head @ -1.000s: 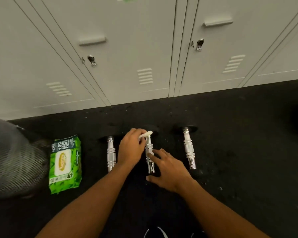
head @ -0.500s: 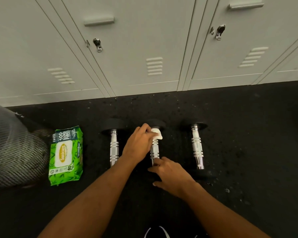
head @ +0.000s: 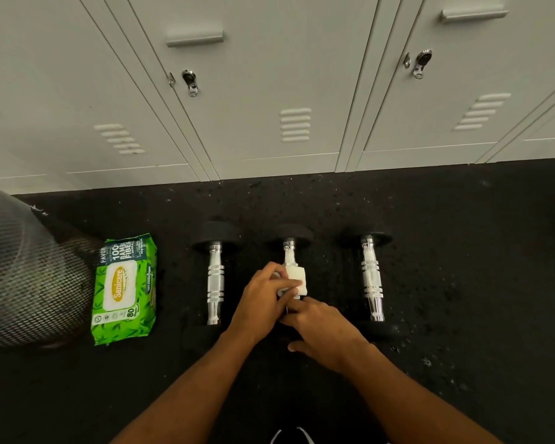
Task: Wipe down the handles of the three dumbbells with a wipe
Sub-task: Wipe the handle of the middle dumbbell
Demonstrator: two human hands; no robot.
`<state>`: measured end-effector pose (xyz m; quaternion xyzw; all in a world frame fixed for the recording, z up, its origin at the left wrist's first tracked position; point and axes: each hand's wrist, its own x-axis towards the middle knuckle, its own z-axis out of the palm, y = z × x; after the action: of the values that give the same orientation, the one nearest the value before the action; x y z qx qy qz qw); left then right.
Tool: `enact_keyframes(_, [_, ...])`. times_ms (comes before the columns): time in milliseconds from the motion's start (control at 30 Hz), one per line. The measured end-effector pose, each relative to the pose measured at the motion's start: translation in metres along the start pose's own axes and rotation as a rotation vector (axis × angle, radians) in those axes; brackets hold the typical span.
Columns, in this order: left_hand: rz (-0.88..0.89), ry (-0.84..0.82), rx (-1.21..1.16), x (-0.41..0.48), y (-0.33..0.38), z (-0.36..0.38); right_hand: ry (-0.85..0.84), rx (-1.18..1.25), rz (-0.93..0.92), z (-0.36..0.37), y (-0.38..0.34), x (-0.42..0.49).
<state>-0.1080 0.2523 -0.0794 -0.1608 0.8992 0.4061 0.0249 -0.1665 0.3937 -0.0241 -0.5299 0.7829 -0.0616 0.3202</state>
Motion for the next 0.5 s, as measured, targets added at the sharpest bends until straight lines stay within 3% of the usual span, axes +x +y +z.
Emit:
enact_keyframes(267, [0.004, 0.188, 0.13, 0.047, 0.014, 0.0, -0.017, -0.005, 0.009, 0.001, 0.004, -0.001])
enact_keyframes(500, [0.052, 0.083, 0.185, 0.026, 0.013, -0.002, -0.008, 0.013, 0.01, 0.001, 0.003, -0.001])
